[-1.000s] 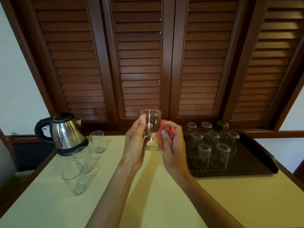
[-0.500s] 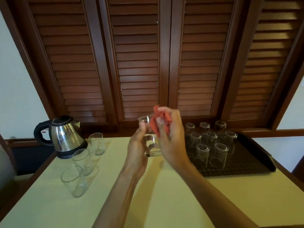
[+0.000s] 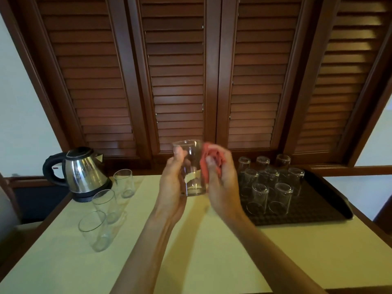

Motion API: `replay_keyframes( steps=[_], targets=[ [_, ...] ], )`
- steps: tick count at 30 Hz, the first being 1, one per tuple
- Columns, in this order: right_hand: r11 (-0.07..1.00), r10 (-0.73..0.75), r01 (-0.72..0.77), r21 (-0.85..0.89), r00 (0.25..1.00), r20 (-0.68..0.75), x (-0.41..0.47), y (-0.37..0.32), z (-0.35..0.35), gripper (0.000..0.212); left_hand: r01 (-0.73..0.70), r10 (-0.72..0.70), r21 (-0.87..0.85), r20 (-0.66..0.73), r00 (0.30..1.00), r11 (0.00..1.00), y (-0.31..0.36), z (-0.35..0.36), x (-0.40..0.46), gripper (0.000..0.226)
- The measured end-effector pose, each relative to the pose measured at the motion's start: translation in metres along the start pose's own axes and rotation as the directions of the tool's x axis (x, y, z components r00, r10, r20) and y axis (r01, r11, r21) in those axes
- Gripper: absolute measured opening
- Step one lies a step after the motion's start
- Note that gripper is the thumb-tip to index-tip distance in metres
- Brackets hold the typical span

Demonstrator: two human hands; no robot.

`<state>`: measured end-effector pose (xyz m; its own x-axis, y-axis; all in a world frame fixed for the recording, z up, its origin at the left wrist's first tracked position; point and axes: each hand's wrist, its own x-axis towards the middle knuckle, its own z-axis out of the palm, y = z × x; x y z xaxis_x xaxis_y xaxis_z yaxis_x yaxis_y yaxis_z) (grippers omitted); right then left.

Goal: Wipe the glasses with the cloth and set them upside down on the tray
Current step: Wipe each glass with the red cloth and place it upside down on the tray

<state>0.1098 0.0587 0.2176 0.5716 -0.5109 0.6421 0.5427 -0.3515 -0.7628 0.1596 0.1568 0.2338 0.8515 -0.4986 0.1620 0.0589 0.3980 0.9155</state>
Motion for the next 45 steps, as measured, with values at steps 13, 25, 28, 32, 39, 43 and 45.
replay_keyframes(
  steps=[13, 25, 28, 32, 39, 43, 45],
  targets=[
    [0.999, 0.012, -0.012, 0.030, 1.000, -0.027, 0.007, -0.003, 0.003, 0.030, -0.026, 0.028, 0.074, -0.024, 0.999, 0.997, 0.004, 0.012, -0.005, 0.089],
    [0.994, -0.079, 0.083, -0.072, 0.996, 0.049, -0.012, 0.010, 0.004, 0.021, -0.018, 0.020, 0.090, -0.020, 1.000, 0.996, 0.014, 0.006, 0.005, 0.070],
    [0.999, 0.004, -0.002, -0.051, 1.000, 0.023, 0.007, 0.010, 0.000, 0.021, -0.017, 0.020, 0.077, -0.035, 0.999, 0.997, 0.004, 0.006, 0.004, 0.068],
    [0.991, -0.104, 0.108, -0.081, 0.993, 0.047, 0.030, 0.004, 0.004, 0.020, 0.003, -0.002, 0.013, -0.044, 0.999, 1.000, -0.008, 0.003, 0.006, 0.066],
    [0.995, 0.088, -0.089, -0.035, 0.995, -0.043, 0.026, 0.023, 0.001, 0.019, -0.004, 0.002, -0.044, -0.043, 0.999, 0.999, -0.015, 0.003, 0.003, 0.056],
    [1.000, -0.018, 0.018, -0.007, 0.999, 0.047, 0.004, 0.016, 0.009, 0.024, 0.007, -0.012, -0.065, -0.091, 0.996, 0.998, 0.003, 0.003, 0.011, 0.062],
    [1.000, 0.000, 0.002, -0.022, 0.998, 0.070, -0.007, 0.016, 0.009, 0.033, -0.036, 0.034, -0.018, -0.062, 0.997, 0.999, 0.007, 0.000, 0.015, 0.063]
  ],
)
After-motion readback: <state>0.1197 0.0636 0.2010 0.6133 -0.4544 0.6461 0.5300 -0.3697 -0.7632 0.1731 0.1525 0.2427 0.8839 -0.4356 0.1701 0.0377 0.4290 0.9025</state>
